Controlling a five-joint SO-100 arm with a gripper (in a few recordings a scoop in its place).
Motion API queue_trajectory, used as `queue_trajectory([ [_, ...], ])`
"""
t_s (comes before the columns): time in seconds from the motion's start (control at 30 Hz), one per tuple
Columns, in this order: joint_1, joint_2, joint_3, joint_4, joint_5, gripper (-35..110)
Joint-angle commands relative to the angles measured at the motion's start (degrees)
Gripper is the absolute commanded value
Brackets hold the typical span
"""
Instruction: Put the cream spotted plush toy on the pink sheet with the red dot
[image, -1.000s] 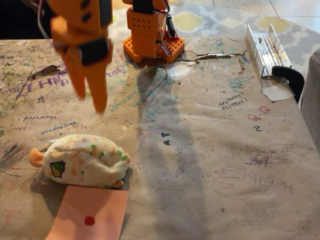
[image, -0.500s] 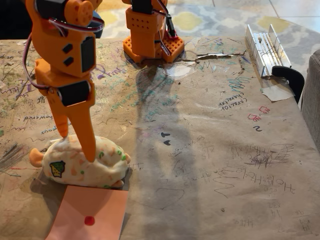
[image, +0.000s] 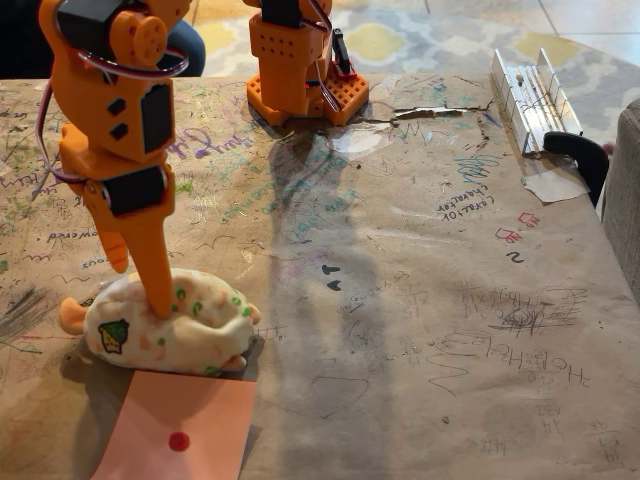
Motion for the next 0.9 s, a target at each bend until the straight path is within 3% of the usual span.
queue_trajectory([
  [0.0,0.4,0.1,-2.1,-0.5,0.3,28],
  [0.1,0.2,-1.8,-4.0,-1.6,2.2,21],
  [0.2,-0.2,-3.9,-6.4,-1.5,4.4,0],
  [0.4,-0.4,1.5,-2.8,-0.9,3.8,0],
  [0.53,-2.2,16.4,6.9,-3.3,6.8,0],
  [0.87,-14.0,72.7,43.5,-24.0,25.6,0],
])
